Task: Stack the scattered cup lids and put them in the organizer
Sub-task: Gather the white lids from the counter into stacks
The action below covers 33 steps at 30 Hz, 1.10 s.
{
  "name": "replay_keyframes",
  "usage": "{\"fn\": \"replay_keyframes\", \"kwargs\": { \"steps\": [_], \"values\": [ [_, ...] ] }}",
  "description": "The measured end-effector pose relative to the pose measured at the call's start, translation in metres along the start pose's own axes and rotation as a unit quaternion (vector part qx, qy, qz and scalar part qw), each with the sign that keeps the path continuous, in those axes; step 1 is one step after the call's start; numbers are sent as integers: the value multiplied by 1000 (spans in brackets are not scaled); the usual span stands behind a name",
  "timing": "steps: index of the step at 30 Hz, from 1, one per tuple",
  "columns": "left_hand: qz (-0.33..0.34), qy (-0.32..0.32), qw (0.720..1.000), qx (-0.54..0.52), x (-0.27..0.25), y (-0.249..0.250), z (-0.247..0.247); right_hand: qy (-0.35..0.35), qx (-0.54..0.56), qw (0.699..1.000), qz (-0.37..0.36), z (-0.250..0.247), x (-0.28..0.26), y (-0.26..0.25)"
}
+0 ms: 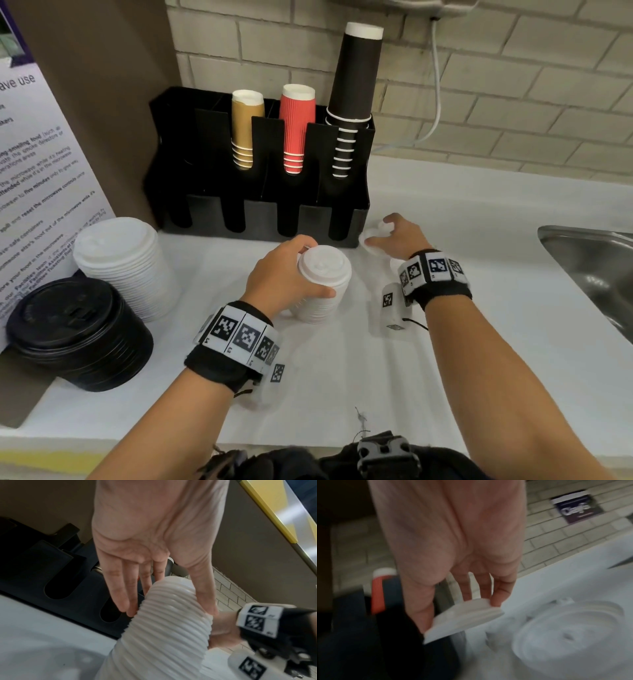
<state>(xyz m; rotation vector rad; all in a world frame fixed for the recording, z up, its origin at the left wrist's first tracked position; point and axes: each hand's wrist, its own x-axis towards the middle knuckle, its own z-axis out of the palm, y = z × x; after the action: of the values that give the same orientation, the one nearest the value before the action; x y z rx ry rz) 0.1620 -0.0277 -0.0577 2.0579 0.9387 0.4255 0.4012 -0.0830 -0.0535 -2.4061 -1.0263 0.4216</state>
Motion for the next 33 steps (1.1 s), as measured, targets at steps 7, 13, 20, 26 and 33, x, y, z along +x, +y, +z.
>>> {"fn": "replay_keyframes", "kwargs": {
  "steps": [7,13,20,26,33],
  "values": [
    [5,17,1000,-12,-3,-5,3,15,290,948,-129,-2,-59,-20],
    [10,25,1000,-5,-6,-4,3,-6,252,941,-226,26,-88,-25],
    [-3,26,999,21,-4,-3,4,-1,159,953,-257,30,-94,-36],
    [-8,30,999,32,-3,-4,5,-8,98,960,-262,27,-96,-46],
    [16,21,1000,5,-8,-3,3,-36,92,964,-247,26,-93,-48]
  ]
}}
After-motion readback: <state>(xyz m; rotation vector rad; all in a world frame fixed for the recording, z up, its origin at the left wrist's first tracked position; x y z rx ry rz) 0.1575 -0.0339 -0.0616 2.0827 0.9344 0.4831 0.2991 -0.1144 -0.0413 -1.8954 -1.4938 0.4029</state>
